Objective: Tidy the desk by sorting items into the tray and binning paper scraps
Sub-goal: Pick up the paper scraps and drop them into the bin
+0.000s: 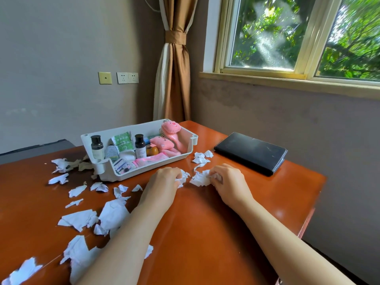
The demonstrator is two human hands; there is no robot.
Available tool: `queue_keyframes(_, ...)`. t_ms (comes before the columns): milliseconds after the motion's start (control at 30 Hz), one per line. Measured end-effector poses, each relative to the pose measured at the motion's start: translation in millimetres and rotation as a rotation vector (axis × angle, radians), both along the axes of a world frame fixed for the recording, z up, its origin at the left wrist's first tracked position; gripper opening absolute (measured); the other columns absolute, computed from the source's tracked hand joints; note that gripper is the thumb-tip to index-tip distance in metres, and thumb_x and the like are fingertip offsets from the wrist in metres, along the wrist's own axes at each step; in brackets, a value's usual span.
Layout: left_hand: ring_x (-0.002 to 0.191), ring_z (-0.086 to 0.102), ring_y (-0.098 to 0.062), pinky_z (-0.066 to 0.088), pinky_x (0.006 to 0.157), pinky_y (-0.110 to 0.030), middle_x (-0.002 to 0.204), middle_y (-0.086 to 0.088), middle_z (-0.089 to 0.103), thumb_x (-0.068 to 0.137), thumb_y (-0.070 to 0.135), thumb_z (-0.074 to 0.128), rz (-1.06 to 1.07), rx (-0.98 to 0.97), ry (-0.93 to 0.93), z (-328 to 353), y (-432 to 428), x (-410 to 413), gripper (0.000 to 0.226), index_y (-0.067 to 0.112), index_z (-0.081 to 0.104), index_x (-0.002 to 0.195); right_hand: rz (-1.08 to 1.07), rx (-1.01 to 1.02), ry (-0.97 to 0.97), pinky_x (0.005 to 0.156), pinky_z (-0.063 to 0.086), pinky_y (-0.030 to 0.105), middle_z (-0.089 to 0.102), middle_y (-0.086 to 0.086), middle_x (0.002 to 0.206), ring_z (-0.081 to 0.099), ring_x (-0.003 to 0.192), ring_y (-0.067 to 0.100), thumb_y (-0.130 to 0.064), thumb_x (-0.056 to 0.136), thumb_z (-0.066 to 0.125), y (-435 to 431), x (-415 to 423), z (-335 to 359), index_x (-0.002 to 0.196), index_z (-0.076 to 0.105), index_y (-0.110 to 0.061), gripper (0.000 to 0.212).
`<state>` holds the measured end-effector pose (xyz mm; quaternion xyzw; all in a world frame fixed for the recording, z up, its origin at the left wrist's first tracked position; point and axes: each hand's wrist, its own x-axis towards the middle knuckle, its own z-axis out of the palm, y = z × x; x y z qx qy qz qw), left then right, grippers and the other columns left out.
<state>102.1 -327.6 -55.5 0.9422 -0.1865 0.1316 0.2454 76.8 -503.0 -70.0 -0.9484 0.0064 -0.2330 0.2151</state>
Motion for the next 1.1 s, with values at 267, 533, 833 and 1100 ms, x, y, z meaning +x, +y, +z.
queue_keyframes(267, 0.088, 0.054, -0.012, 0.042, 0.07, -0.022, 0.108, -0.006, 0.066, 0.09, 0.013, 0.061, -0.029, -0.182, 0.014, 22.9, 1.1, -4.6, 0.017, 0.014, 0.069, 0.105, 0.012, 0.234, -0.158, 0.062, 0.047, 0.019, 0.069, 0.003, 0.081, 0.063, 0.071, 0.018, -0.008, 0.086, 0.064, -2.6, -5.6, 29.1, 0.092, 0.072, -0.008, 0.01)
queue_keyframes(533, 0.087, 0.059, -0.009, 0.038, 0.061, -0.007, 0.099, 0.002, 0.07, 0.086, 0.016, 0.066, -0.088, -0.309, -0.016, 44.3, -7.9, -40.6, 0.015, 0.014, 0.072, 0.1, 0.12, 0.244, -0.207, 0.055, 0.045, 0.009, 0.06, -0.009, 0.063, 0.059, 0.056, 0.002, -0.005, 0.084, 0.062, -7.8, -42.9, 81.9, 0.086, 0.07, -0.01, 0.01)
queue_keyframes(833, 0.083, 0.06, 0.0, 0.043, 0.071, -0.011, 0.085, 0.012, 0.068, 0.085, 0.017, 0.068, -0.246, -0.395, 0.027, 65.0, -44.8, -114.2, 0.008, 0.024, 0.071, 0.085, 0.048, 0.204, -0.087, 0.045, 0.037, 0.003, 0.058, -0.013, 0.052, 0.055, 0.041, -0.005, 0.002, 0.08, 0.061, -61.6, -134.1, 96.5, 0.081, 0.069, -0.012, 0.017)
queue_keyframes(1100, 0.074, 0.061, -0.001, 0.04, 0.063, -0.006, 0.076, 0.015, 0.067, 0.082, 0.021, 0.072, -0.403, -0.351, 0.099, 36.4, -112.9, -167.4, 0.002, 0.022, 0.072, 0.08, -0.088, 0.167, -0.042, 0.051, 0.039, 0.004, 0.053, -0.021, 0.059, 0.053, 0.052, -0.004, -0.006, 0.078, 0.066, -116.1, -212.5, 67.2, 0.082, 0.071, -0.018, 0.014)
